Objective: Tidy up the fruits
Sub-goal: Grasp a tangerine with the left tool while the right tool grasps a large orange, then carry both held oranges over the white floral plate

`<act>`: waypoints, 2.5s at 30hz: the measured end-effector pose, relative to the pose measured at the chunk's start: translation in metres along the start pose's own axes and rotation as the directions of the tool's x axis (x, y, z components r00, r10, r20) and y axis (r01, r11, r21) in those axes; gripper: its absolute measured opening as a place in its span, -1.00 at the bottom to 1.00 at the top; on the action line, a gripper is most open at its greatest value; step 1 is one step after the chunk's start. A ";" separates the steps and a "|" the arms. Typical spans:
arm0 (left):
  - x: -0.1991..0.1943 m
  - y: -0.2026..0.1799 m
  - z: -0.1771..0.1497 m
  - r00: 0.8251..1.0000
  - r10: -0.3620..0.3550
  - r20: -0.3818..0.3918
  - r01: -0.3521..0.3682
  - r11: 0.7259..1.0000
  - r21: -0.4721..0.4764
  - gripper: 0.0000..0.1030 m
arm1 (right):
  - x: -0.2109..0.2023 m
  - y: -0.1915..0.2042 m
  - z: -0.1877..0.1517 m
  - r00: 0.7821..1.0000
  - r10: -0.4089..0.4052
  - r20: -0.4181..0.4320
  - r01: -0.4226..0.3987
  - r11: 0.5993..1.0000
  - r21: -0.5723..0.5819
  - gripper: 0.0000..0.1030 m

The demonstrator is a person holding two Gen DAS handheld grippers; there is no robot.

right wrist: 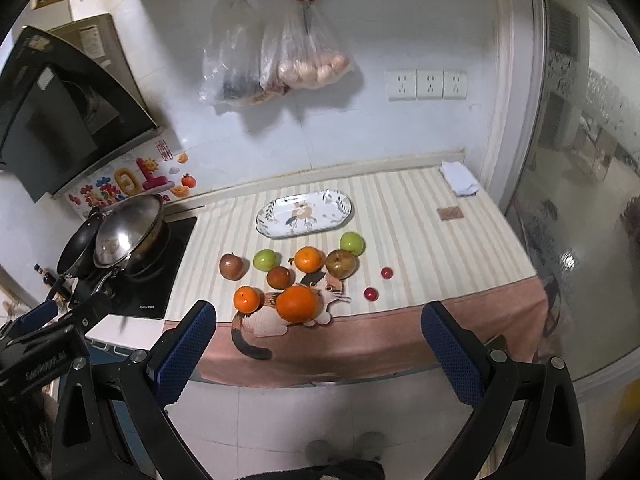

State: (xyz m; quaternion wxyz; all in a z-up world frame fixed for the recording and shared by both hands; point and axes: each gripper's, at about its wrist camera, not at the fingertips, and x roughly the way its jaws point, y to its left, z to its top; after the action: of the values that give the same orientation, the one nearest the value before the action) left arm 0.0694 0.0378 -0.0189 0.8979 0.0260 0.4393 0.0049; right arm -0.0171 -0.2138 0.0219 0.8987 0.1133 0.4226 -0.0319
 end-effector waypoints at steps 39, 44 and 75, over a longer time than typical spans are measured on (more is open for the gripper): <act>0.412 -0.008 -0.010 0.701 -0.192 -0.687 0.058 0.975 -0.213 0.87 | 0.519 0.055 -0.057 0.683 0.010 -0.730 -0.159 0.978 -0.135 0.73; 0.425 -0.016 -0.008 0.687 -0.188 -0.702 0.090 0.980 -0.175 0.39 | 0.515 0.057 -0.053 0.676 -0.004 -0.737 -0.145 0.980 -0.138 0.74; 0.418 -0.038 -0.011 0.711 -0.192 -0.677 0.213 0.976 -0.053 0.18 | 0.464 0.034 -0.041 0.736 0.040 -0.676 -0.016 0.999 0.042 0.61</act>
State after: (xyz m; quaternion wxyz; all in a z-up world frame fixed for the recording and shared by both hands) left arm 0.3166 0.0138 -0.3570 0.6704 -0.0128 0.7364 -0.0905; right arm 0.2547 -0.1538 -0.3531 0.6825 0.1384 0.7175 0.0177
